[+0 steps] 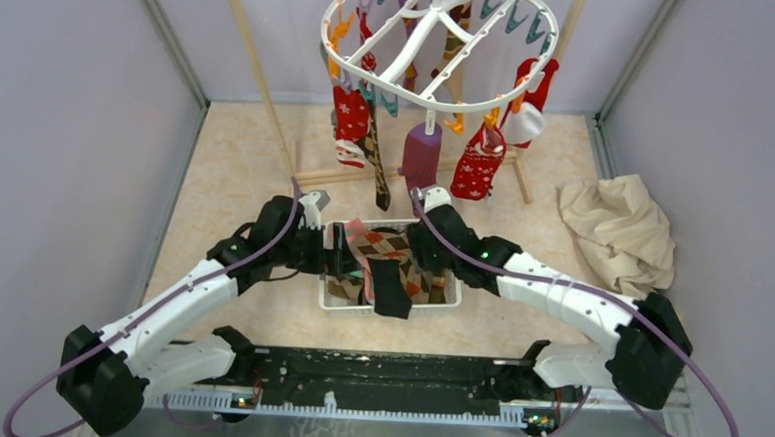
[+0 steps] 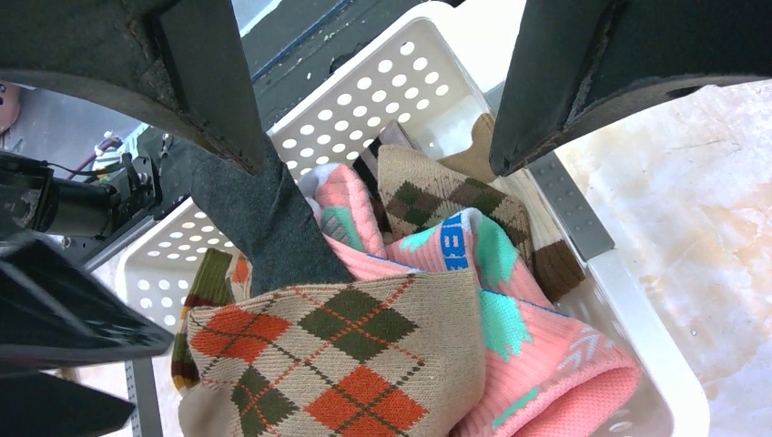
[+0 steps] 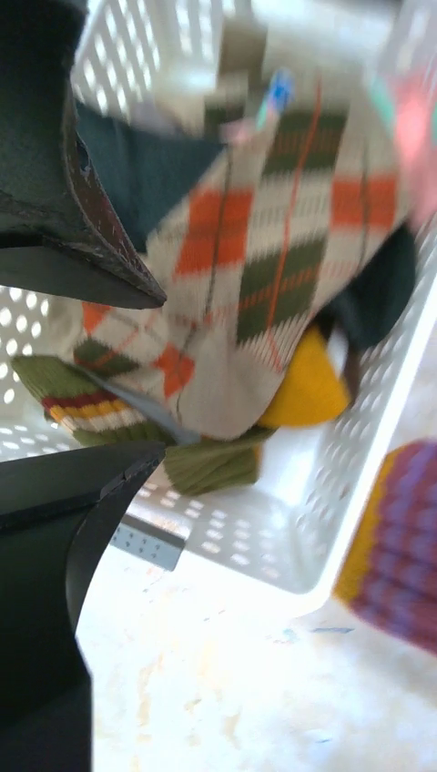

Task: Remove the socks clipped to the hanger
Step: Adjust the sock at the bin.

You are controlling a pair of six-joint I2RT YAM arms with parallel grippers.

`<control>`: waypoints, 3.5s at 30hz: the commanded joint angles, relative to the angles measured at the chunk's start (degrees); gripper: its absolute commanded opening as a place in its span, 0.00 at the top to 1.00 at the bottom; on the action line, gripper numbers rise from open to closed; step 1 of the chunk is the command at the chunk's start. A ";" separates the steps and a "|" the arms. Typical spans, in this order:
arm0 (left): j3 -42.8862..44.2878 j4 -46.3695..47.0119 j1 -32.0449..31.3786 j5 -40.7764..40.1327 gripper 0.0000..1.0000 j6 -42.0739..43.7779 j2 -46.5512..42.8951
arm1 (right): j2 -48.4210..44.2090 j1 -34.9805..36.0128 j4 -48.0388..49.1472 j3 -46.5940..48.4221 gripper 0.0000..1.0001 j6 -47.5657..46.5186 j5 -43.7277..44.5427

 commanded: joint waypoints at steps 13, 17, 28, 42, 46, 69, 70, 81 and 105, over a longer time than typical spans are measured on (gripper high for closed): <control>5.74 -0.52 -0.11 -3.59 0.01 3.08 1.55 | 1.91 7.35 0.91 8.00 0.49 -4.02 -18.02; 8.32 0.77 0.00 -4.49 0.01 4.46 3.87 | 5.96 7.44 0.61 8.78 0.50 -3.52 -17.79; 12.52 4.32 0.00 -3.15 0.01 4.57 10.11 | 19.10 7.38 3.51 8.17 0.51 4.81 -5.85; 8.82 11.99 -0.03 -1.62 0.01 2.55 17.07 | 10.91 4.92 0.81 6.41 0.49 5.42 7.58; 8.29 13.62 0.00 -2.20 0.01 2.52 20.34 | 7.96 4.46 1.68 5.12 0.48 5.82 6.98; 1.43 9.48 -0.62 -5.63 0.37 0.28 21.05 | 6.87 1.80 7.80 -5.04 0.48 10.15 -1.20; 1.03 8.92 -0.81 -5.77 0.37 0.26 20.25 | 6.38 2.42 7.27 -5.41 0.48 10.85 -0.74; -0.71 5.45 -1.15 -6.29 0.34 0.56 16.16 | 3.00 13.15 0.23 -6.14 0.48 22.79 3.47; 18.69 -8.83 -1.41 -8.46 0.01 5.73 7.76 | -7.49 16.06 -3.74 9.44 0.01 7.11 10.61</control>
